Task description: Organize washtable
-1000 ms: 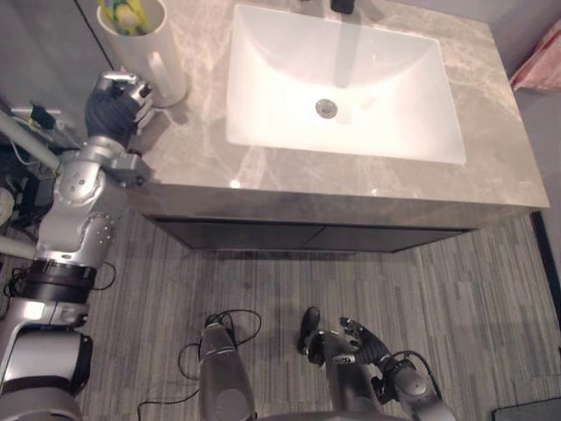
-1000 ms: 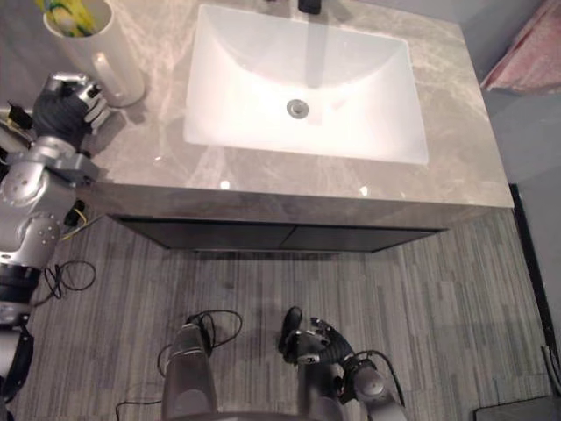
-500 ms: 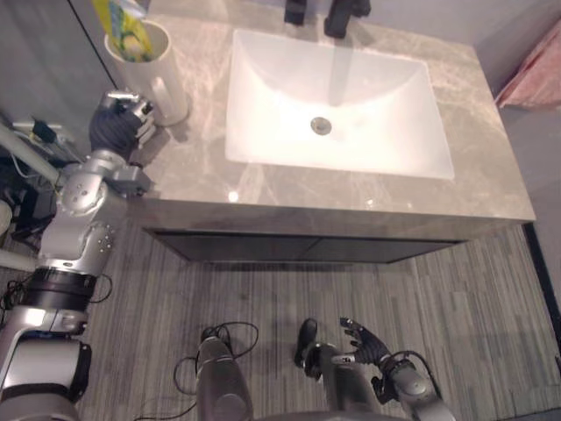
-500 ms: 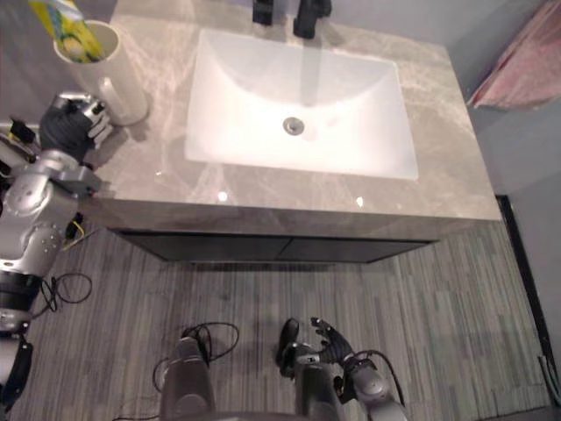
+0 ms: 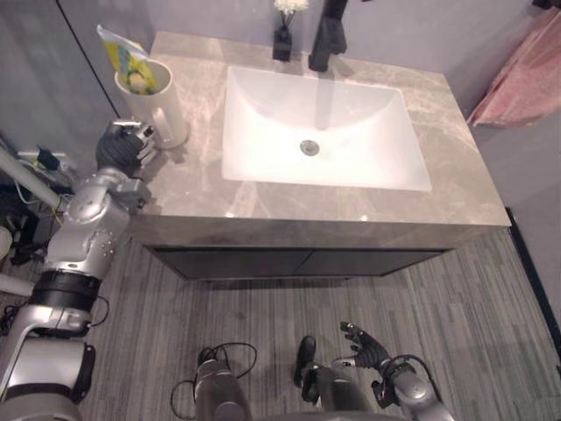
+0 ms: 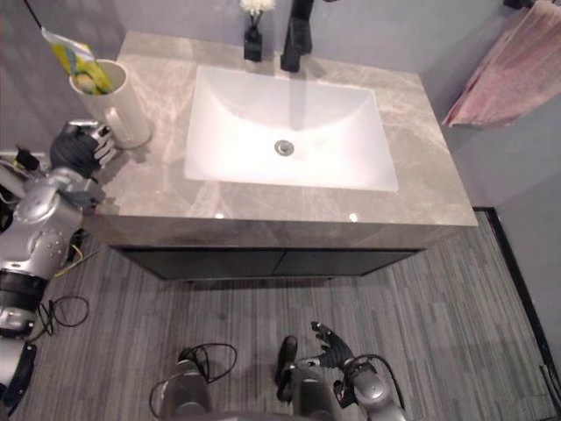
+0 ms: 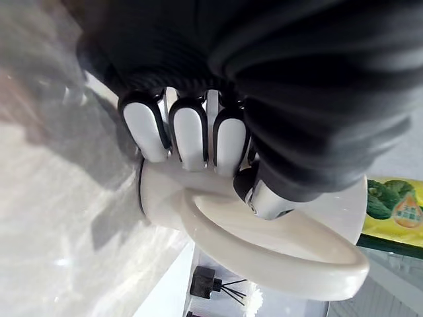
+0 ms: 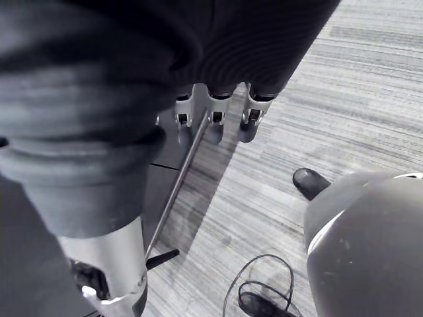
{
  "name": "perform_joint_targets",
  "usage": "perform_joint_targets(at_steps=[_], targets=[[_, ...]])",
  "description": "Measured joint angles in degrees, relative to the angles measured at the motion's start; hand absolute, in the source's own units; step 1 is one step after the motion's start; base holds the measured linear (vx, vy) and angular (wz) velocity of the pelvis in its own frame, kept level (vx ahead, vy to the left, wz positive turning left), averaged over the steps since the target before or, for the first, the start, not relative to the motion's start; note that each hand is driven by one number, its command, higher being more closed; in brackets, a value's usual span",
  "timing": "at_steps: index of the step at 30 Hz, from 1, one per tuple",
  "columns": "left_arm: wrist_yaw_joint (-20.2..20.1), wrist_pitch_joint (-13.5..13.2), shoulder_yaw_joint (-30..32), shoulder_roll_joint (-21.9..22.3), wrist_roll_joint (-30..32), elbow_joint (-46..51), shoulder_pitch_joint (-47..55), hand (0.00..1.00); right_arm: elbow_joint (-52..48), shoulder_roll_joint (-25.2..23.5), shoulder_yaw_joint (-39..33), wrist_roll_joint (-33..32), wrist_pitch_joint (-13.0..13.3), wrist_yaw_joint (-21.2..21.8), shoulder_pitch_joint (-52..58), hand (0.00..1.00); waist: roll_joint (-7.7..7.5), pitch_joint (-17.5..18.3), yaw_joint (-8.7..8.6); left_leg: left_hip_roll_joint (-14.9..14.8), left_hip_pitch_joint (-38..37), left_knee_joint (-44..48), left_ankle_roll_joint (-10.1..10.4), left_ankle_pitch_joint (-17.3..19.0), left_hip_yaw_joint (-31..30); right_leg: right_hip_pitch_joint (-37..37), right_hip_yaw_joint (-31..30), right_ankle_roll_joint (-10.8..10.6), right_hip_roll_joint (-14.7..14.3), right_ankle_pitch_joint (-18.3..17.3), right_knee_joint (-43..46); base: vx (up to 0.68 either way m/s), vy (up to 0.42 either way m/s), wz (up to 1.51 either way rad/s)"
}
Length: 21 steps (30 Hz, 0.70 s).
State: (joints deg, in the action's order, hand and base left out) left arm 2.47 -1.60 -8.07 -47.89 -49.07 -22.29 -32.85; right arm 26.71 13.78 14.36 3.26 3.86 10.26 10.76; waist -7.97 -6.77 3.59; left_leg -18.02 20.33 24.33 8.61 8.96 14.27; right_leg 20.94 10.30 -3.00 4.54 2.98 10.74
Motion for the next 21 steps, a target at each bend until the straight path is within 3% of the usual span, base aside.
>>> perform_joint_targets(at_steps=[21], targets=[[-1.2, 0.7, -0.9, -0.1, 0.1, -8.6, -7.9, 1.0, -0.6, 0.2, -3.0, -0.4, 0.0, 0.8, 1.5, 0.0, -0.17, 0.4, -1.41, -0.1, 1.3, 0.1, 0.0, 0.0, 0.7, -1.3, -0.8, 0.0, -0.9, 4.3, -7.0, -0.01, 0.053, -0.03]])
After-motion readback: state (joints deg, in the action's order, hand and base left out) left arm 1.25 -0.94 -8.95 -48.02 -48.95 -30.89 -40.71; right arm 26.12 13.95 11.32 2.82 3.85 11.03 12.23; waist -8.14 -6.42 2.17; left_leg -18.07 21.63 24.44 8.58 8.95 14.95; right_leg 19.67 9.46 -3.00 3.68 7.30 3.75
